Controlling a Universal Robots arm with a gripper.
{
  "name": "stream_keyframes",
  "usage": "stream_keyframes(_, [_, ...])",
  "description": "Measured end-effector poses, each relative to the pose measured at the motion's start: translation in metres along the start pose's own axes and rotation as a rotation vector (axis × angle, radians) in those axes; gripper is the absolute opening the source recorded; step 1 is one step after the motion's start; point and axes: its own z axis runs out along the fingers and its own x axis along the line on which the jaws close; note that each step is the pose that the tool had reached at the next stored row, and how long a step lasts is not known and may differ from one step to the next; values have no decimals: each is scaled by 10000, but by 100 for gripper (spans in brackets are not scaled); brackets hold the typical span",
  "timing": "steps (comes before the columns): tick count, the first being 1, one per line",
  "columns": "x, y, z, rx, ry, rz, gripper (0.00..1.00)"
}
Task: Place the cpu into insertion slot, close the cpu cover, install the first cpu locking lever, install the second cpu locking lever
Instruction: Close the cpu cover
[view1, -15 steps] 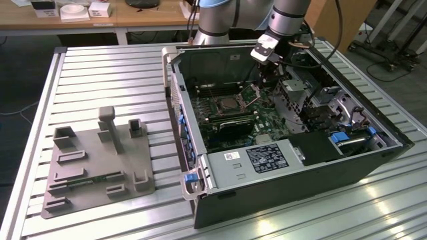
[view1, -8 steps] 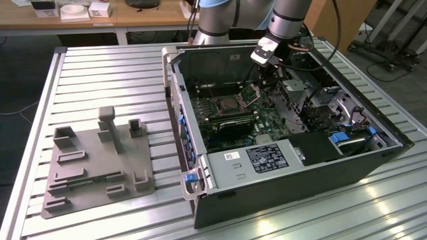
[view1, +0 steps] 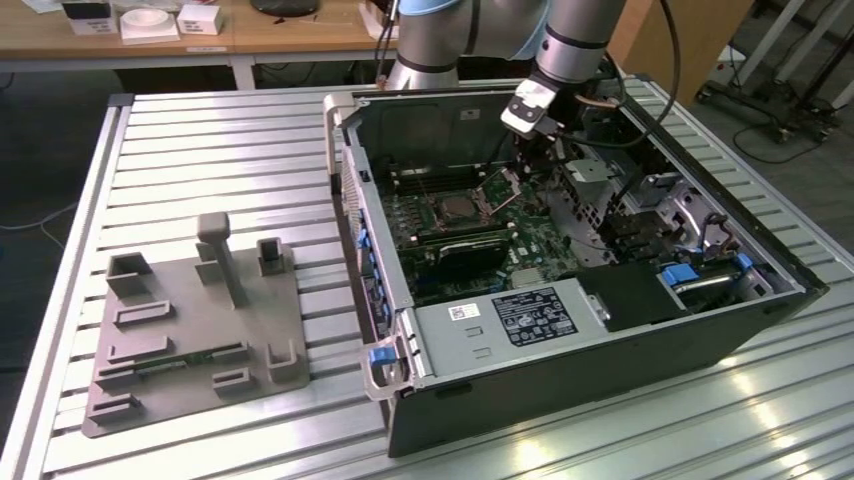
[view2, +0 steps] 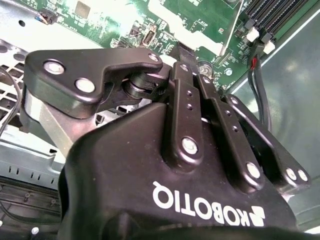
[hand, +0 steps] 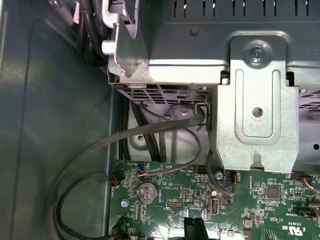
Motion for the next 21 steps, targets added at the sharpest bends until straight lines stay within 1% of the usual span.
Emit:
stream_keyframes(3, [-7,-1,-1,0,-14,-1,10])
stream_keyframes(5, [-8,-18,2,1,-16,-2,10])
stream_keyframes(11, [-6,-110,18,0,-14,-3,10])
stream_keyframes(12, [-4,-173,22,0,-14,-3,10])
stream_keyframes(21, [-1,-249,27,0,-14,-2,10])
